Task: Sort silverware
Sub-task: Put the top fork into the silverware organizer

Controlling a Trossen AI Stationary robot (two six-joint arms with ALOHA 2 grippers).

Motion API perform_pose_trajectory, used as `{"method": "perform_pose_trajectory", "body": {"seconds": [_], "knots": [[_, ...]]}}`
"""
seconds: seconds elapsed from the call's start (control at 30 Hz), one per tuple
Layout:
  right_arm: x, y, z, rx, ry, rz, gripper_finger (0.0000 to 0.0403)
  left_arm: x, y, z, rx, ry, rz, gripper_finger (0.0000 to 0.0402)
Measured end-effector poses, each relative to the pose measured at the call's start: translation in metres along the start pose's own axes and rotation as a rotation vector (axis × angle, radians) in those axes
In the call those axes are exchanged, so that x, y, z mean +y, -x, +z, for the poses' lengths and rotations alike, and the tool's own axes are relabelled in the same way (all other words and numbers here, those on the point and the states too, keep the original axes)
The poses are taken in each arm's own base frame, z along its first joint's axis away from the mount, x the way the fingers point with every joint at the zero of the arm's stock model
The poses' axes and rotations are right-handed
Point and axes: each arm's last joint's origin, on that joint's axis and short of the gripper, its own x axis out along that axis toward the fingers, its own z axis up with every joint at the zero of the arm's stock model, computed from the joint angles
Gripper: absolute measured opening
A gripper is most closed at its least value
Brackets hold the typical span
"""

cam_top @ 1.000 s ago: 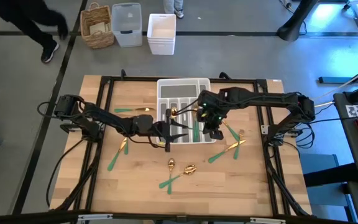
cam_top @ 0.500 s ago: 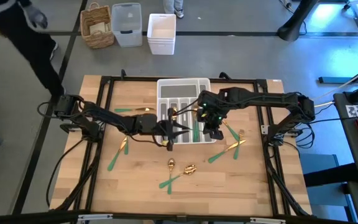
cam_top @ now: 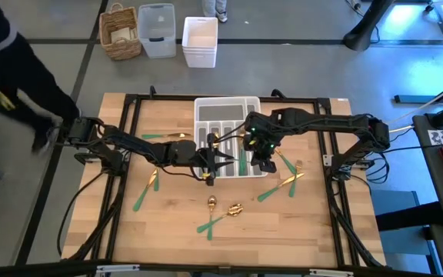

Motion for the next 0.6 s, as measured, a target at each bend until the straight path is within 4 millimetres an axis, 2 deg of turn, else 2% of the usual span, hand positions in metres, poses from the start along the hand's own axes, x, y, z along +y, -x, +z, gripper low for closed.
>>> {"method": "perform_pose_trajectory", "body": {"seconds": [0.23,0.6], "knots": [[0.0000,0.0000,0.0000,0.000,0.000,0.000,0.0015,-0.0005,0.0001,0.0013,-0.014,0.004,0.003,0.0072],[0.0000,0.0000,-0.0001,0.001,0.000,-0.001,0.0016,0.0002,0.0000,0.0014,-0.017,0.006,0.006,0.0065]]}}
